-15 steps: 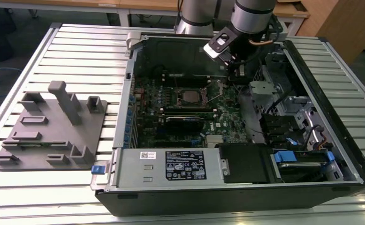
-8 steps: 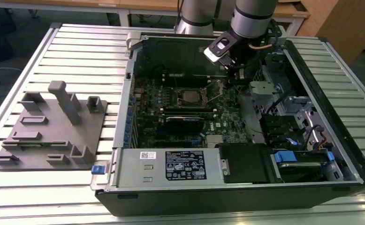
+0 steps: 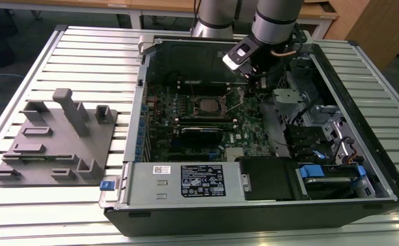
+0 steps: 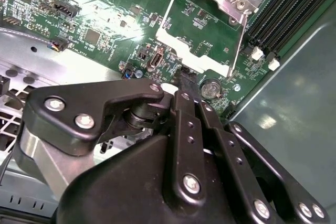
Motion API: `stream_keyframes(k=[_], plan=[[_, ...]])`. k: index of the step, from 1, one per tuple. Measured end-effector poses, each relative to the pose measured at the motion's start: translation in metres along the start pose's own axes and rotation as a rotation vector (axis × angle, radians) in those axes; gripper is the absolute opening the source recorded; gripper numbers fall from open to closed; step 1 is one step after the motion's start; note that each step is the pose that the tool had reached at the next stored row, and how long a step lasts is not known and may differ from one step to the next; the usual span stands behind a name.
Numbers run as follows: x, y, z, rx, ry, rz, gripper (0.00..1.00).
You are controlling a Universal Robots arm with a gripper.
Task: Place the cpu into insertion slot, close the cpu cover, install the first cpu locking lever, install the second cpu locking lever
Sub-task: 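Close the cpu cover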
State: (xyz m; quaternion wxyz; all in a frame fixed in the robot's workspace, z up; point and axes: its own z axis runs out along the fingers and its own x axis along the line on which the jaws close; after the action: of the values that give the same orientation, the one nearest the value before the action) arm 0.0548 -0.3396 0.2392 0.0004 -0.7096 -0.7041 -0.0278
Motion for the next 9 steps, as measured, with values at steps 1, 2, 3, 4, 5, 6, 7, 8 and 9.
stream_keyframes(k=[1,2,3,4,5,6,7,8,9], plan=[[0.0000,0.0000,0.0001,0.0000,0.0001,0.000,0.11],[0.0000,0.0000,0.0001,0.0000,0.0000,0.000,0.11],[0.0000,0.0000,0.0001,0.0000,-0.0001,0.000,0.11],[0.0000,0.0000,0.0001,0.0000,-0.0001,0.000,0.11],[0.0000,0.0000,0.0002,0.0000,0.0000,0.000,0.11],[0.0000,0.0000,0.0002,0.0000,0.0000,0.000,0.11],[0.0000,0.0000,0.0002,0.0000,0.0000,0.000,0.11],[0.0000,0.0000,0.0003,0.0000,0.0001,0.000,0.11],[0.0000,-0.0002,0.0003,-0.0001,0.0002,0.000,0.11]])
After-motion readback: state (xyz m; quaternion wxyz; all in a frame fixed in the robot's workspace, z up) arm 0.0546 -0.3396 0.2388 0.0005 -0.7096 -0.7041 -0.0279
